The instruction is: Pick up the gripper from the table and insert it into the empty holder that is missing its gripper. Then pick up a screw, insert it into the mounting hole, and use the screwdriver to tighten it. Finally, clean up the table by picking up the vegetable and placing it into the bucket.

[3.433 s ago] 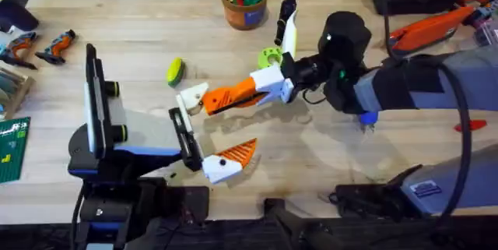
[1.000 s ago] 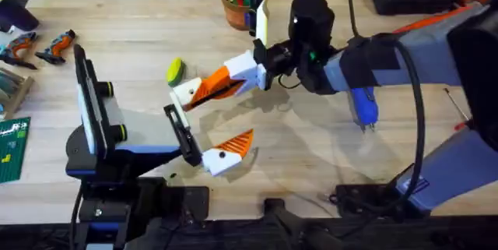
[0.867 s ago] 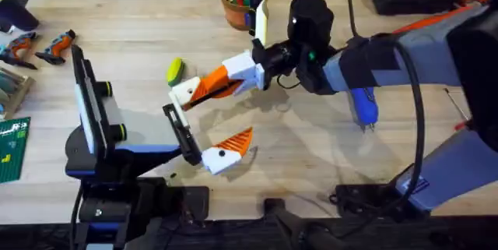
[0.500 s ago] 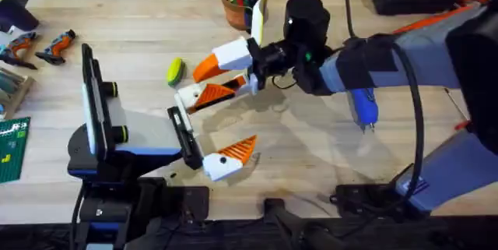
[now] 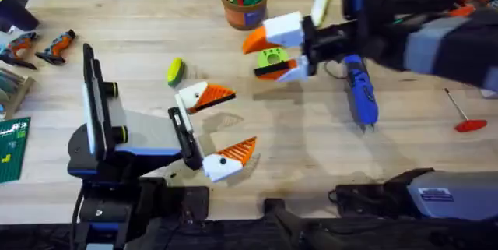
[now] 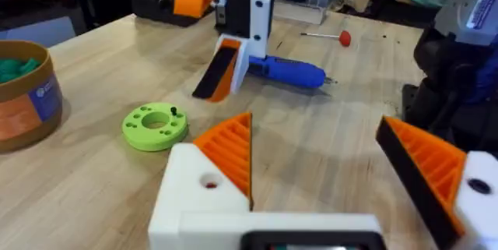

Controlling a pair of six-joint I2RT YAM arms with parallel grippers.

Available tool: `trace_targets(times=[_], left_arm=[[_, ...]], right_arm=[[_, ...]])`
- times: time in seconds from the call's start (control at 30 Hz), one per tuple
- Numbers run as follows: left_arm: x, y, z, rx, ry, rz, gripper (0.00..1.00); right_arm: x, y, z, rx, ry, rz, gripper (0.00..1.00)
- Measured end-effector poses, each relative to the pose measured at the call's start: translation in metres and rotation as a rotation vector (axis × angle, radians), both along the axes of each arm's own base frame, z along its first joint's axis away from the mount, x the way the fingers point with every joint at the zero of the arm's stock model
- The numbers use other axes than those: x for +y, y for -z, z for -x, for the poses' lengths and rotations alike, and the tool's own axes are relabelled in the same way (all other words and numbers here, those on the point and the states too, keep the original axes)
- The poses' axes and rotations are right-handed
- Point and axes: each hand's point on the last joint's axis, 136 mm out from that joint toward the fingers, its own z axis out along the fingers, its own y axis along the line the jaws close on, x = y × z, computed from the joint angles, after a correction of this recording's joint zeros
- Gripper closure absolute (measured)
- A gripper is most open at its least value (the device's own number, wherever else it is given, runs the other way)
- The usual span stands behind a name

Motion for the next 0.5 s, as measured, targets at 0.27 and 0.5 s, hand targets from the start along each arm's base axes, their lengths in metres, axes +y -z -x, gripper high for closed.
trace_targets(times=[0.27,0.5], left_arm=[[0.0,0.0,0.0,0.0,0.0,0.0,0.015],[0.0,0.0,0.001,0.0,0.004,0.0,0.015]], right_arm=[[-0.041,-0.004,-0.009,-0.058,0.065,0.299,0.162],[-0.086,-0.019,-0.027,-0.363,0.052,0.841,0.161]])
